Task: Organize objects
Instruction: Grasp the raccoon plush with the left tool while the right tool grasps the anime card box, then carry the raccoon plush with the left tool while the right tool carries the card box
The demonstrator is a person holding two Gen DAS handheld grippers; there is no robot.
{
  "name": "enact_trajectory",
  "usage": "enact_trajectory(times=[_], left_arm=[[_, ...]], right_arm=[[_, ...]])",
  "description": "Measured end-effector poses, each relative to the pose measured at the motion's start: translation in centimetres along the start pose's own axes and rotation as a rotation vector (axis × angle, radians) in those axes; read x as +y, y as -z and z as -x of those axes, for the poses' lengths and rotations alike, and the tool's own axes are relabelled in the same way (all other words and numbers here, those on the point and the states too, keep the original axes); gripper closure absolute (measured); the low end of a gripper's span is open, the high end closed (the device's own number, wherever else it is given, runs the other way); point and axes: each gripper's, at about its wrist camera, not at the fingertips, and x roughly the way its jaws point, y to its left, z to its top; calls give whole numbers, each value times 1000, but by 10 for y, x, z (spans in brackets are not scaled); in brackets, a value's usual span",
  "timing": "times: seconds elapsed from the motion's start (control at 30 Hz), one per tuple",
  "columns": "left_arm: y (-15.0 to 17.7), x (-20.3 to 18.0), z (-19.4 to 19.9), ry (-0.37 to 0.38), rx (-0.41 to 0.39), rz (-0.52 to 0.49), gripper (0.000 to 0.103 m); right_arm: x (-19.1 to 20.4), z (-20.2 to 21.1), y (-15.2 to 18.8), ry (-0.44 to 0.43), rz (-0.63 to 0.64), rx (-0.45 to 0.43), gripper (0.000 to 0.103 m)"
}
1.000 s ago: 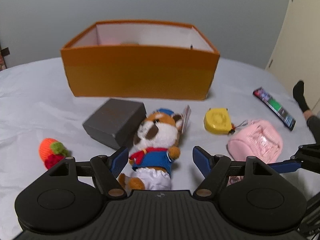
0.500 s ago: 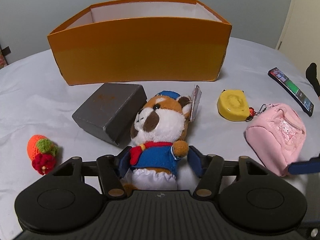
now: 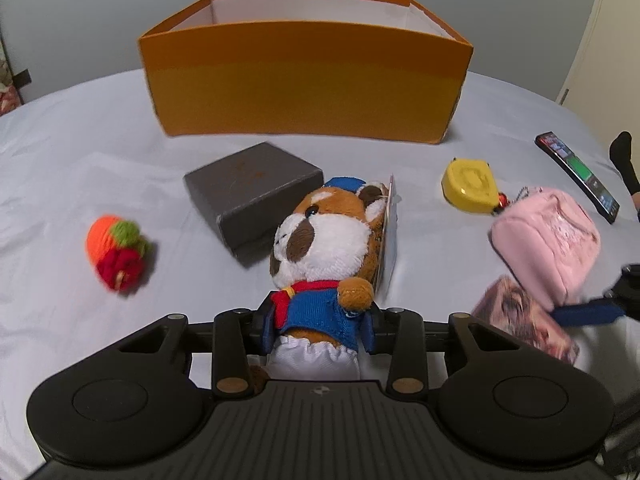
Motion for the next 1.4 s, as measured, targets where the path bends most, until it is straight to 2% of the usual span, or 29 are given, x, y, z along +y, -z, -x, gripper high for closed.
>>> enact_trajectory(times=[0.17, 0.37, 0.77, 1.1, 1.4], left_arm=[[13, 4, 14, 9, 0, 15, 59], [26, 0, 32, 48, -9, -16, 59], [48, -6, 43, 77, 11, -13, 59], [49, -8, 56, 83, -14, 0, 59], [48, -12, 74, 88, -48, 12, 60]], right_arm=[[1, -5, -3, 21, -28, 12, 33], [1, -11, -5, 39, -46, 28, 40], [3, -12, -5, 59, -60, 47, 43], [9, -3, -4, 44, -64, 52, 43], [9, 18, -6, 52, -74, 8, 43]])
